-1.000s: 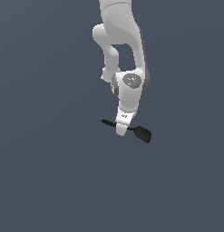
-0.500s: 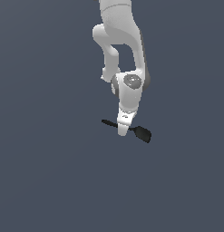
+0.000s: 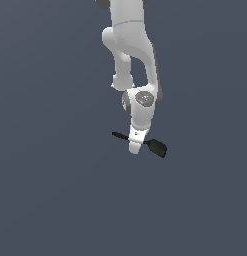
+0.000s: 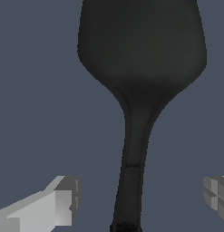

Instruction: Pick up the object and move it to a goal position.

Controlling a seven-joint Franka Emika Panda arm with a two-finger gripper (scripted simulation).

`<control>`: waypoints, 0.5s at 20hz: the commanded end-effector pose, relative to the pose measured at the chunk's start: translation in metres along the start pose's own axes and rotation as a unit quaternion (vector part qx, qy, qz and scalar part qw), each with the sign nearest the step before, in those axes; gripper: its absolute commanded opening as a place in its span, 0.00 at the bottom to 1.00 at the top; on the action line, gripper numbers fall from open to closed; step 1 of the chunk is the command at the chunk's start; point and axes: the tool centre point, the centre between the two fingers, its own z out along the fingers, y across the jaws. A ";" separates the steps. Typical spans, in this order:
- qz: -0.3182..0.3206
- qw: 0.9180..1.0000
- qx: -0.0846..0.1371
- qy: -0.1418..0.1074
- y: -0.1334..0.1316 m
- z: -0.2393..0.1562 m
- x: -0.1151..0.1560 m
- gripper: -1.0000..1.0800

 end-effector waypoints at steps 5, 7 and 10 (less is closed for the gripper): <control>0.000 1.000 -0.001 0.000 0.001 0.010 0.000 0.00; 0.000 1.000 -0.001 0.000 0.001 0.010 0.000 0.00; 0.000 1.000 -0.001 0.000 0.001 0.010 0.000 0.00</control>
